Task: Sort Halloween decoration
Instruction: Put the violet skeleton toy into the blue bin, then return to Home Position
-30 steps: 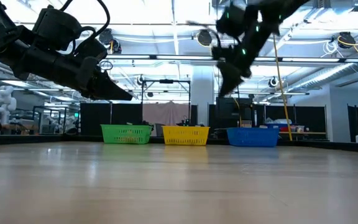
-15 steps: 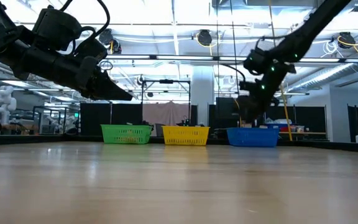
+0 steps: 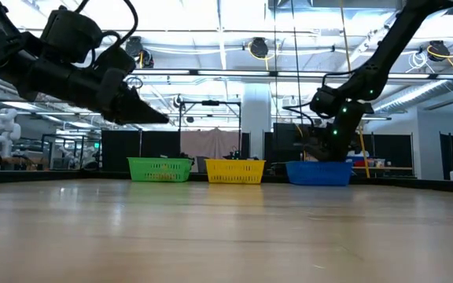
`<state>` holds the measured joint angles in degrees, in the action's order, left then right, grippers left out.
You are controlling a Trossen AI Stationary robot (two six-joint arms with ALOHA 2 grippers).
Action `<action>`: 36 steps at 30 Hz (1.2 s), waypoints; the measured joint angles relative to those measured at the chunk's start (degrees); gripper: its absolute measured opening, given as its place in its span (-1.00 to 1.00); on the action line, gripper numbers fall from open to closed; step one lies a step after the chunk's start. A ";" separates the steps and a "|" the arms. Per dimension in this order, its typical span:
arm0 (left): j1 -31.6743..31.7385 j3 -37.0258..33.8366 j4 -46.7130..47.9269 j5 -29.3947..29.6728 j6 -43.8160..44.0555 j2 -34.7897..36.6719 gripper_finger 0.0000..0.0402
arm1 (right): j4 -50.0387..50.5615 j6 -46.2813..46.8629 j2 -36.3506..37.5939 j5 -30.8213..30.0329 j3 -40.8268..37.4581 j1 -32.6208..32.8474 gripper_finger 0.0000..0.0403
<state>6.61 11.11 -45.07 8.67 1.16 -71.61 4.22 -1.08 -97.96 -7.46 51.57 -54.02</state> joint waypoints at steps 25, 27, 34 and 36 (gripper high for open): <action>0.28 -7.20 -3.97 -0.48 -1.50 13.72 -1.00 | -5.00 -7.53 17.34 -4.46 -5.47 10.04 -0.95; 0.28 -8.46 -3.97 -0.48 -1.52 16.07 -1.00 | -9.35 -8.24 19.82 -4.32 -9.24 12.43 -0.95; 0.28 -10.73 -1.09 -0.54 -1.48 22.21 -1.00 | -21.48 -7.28 28.82 -4.22 -22.80 22.50 -0.99; 0.28 -10.73 -0.42 -0.55 -1.50 23.21 -1.00 | -23.71 -7.70 31.40 -2.72 -25.87 25.40 -1.00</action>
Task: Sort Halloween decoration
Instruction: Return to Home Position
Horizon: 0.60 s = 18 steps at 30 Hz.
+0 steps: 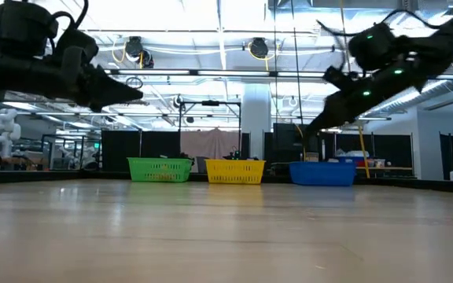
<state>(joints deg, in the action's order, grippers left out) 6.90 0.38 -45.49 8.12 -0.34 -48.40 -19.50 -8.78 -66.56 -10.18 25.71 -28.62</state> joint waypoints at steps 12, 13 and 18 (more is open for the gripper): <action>-0.01 -0.02 5.69 -2.11 -0.66 6.19 -1.00 | -2.12 -2.72 19.94 15.07 -14.80 3.63 -1.00; 0.00 -0.02 6.43 -2.07 -0.71 6.73 -1.00 | -2.11 -2.70 21.85 15.85 -15.87 3.63 -1.00; 0.00 -0.04 7.66 -1.90 -1.59 9.71 -1.00 | -1.94 -2.45 31.49 16.46 -20.84 3.63 -1.00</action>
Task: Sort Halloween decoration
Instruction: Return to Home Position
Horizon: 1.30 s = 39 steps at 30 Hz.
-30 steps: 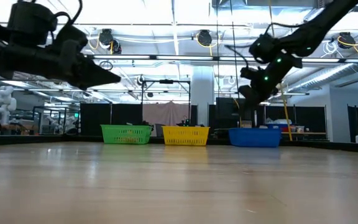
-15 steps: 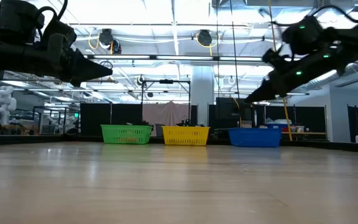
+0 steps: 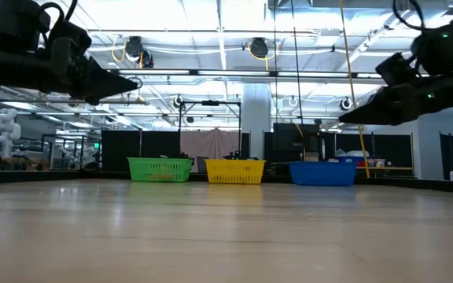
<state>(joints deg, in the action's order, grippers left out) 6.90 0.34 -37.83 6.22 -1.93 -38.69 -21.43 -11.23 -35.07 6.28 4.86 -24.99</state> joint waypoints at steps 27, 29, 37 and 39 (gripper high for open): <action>-0.02 -0.04 16.34 3.28 -1.89 20.10 -1.00 | 18.34 0.00 35.05 1.37 -3.58 -0.05 -1.00; 0.00 -0.08 17.57 4.05 -2.11 21.96 -1.00 | 18.69 -0.05 34.98 1.27 -3.98 -0.05 -1.00; -0.02 -0.09 29.27 6.58 -3.53 31.97 -1.00 | 19.75 0.26 35.00 -5.43 -3.95 -0.07 -1.00; 0.00 -0.09 33.05 7.22 -3.05 35.20 -1.00 | 19.67 0.39 35.02 -6.11 -3.95 -0.09 -1.00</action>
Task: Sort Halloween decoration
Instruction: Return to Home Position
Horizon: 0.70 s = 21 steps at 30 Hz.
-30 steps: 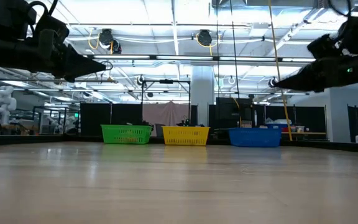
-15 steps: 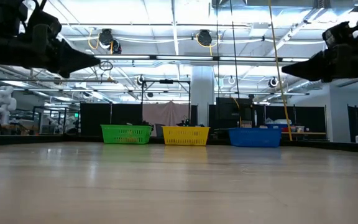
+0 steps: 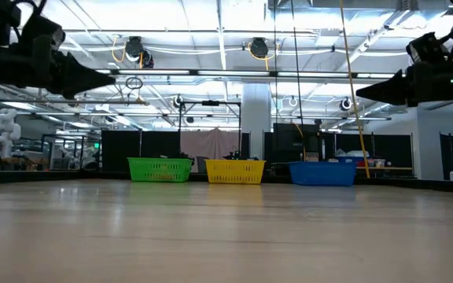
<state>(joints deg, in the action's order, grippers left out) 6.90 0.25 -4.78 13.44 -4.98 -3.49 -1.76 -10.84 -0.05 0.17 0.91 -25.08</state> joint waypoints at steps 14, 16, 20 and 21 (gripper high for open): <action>0.22 -0.02 2.08 -2.67 1.67 3.50 -1.00 | -0.58 2.03 -0.02 -3.38 0.85 0.02 -1.00; 0.26 -0.02 2.08 -2.67 1.78 3.48 -1.00 | -0.74 2.61 -0.02 -4.81 0.85 0.02 -1.00; 0.26 -0.02 2.14 -2.48 4.40 3.48 -1.00 | -0.39 4.30 -0.02 -7.70 0.85 0.02 -1.00; 0.26 -0.02 2.15 -2.48 4.96 3.48 -1.00 | -0.24 4.86 -0.02 -7.83 0.85 0.00 -1.00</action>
<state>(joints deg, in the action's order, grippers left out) 7.16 0.23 -2.63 10.96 -0.02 -0.01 -2.00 -5.98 -0.08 -7.66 1.76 -25.08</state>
